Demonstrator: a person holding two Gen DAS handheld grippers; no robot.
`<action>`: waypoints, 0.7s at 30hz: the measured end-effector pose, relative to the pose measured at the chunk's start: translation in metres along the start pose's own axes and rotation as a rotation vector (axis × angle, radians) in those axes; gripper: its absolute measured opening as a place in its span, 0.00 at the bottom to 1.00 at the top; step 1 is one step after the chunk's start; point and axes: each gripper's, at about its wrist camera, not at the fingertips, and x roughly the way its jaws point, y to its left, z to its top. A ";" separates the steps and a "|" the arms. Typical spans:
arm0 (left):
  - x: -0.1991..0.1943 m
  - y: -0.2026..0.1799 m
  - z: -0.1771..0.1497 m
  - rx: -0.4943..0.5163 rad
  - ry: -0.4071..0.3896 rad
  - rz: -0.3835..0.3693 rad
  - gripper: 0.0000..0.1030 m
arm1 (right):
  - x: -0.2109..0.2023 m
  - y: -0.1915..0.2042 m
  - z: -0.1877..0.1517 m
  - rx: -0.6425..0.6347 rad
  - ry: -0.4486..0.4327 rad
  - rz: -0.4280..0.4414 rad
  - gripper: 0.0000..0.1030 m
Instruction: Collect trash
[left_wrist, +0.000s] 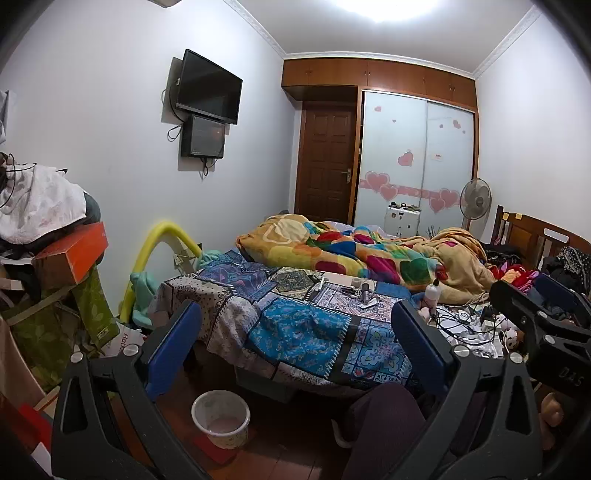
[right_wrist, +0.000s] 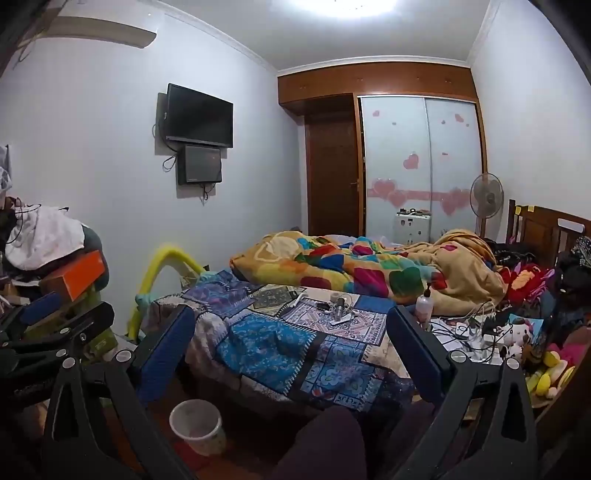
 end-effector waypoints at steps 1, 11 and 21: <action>0.000 0.000 0.000 0.000 0.000 0.000 1.00 | 0.000 0.001 0.000 -0.001 -0.001 0.001 1.00; 0.002 0.002 -0.004 -0.007 0.007 -0.001 1.00 | 0.000 0.002 -0.001 0.004 0.001 0.002 1.00; 0.001 0.006 -0.010 -0.010 0.018 0.002 1.00 | -0.001 0.001 -0.003 0.006 0.004 0.006 1.00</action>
